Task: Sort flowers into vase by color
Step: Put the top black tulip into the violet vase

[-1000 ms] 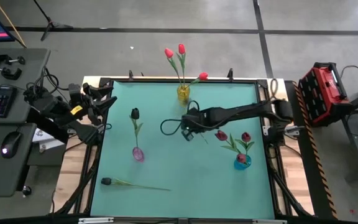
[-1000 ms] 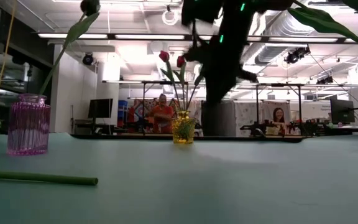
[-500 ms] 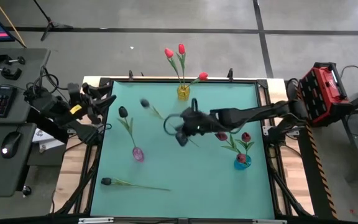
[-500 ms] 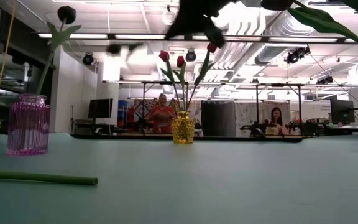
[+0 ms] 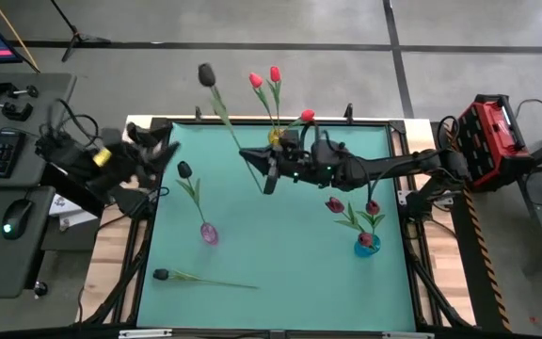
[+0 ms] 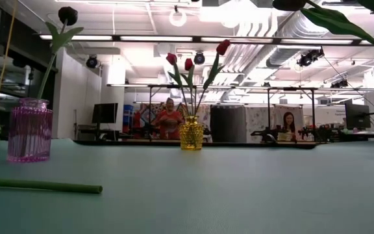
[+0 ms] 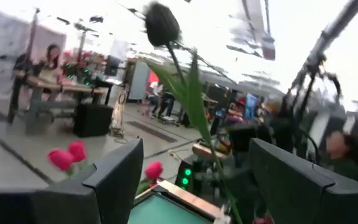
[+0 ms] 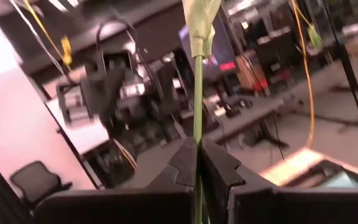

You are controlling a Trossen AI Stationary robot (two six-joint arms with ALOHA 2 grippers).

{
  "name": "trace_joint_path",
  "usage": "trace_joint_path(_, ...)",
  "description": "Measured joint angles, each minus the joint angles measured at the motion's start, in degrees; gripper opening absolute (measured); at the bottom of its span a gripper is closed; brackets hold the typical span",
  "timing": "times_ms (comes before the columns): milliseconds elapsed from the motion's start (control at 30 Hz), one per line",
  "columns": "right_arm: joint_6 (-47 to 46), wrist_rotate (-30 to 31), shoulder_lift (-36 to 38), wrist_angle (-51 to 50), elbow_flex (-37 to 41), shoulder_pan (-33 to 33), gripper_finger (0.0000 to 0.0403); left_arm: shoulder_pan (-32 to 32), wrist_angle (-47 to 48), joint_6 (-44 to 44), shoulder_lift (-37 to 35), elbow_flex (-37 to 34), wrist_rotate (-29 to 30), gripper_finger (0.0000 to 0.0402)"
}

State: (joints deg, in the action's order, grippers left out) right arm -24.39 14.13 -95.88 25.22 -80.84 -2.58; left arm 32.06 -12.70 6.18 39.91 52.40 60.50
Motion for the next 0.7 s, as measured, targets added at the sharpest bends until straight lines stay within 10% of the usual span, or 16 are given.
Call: trace_joint_path(700,5.40,-3.43,-0.01,6.83,-0.02,-5.32,0.0000,-15.69,-16.32,-13.77,17.49,-0.02,-28.42,0.0280)
